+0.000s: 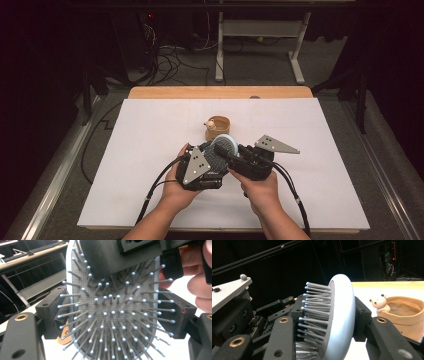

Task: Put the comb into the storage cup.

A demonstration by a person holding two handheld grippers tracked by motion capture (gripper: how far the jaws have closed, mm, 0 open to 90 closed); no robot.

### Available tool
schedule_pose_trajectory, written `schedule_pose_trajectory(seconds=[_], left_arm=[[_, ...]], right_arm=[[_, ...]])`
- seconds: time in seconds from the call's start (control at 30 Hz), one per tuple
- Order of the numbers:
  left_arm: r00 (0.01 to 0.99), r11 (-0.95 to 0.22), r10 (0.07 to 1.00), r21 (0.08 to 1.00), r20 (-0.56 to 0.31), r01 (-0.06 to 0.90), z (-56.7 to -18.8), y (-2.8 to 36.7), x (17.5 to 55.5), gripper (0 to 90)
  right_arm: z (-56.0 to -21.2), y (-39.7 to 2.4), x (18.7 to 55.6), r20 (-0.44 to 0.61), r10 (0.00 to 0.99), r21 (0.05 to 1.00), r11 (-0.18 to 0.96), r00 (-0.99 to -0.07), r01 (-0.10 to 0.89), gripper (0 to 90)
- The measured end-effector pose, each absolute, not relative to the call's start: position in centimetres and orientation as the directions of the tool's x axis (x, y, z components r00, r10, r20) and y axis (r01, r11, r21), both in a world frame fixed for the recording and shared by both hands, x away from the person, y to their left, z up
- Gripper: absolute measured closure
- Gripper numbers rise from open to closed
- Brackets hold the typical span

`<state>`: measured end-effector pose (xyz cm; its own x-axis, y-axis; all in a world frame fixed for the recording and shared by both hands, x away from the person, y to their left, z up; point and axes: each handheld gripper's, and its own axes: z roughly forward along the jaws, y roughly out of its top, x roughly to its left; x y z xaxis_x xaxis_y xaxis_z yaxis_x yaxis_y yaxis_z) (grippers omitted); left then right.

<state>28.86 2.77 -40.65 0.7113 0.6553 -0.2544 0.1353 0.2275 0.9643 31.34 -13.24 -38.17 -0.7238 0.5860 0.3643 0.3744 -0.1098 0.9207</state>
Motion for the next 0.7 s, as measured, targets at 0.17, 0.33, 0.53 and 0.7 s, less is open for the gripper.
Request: schedule_pose_trajectory(seconds=[0.17,0.33,0.53,0.7], left_arm=[[0.709,0.224,0.658,0.965,-0.254,0.138,-40.75,2.83,28.93,20.4],[0.708,0.227,0.657,0.964,-0.259,0.142,-40.82,2.8,29.03,20.4],[0.705,0.233,0.657,0.961,-0.267,0.146,-40.8,2.79,29.11,20.3],[0.703,0.233,0.657,0.961,-0.271,0.152,-40.79,2.83,29.09,20.2]], right_arm=[[-38.26,-13.1,31.36,0.358,0.592,0.923,-0.106,-0.722,0.371,58.3],[-38.3,-13.08,31.44,0.364,0.595,0.92,-0.108,-0.717,0.377,58.5],[-38.24,-13.03,31.51,0.364,0.599,0.919,-0.106,-0.713,0.38,58.5],[-38.24,-12.96,31.46,0.359,0.602,0.921,-0.103,-0.713,0.377,58.5]])
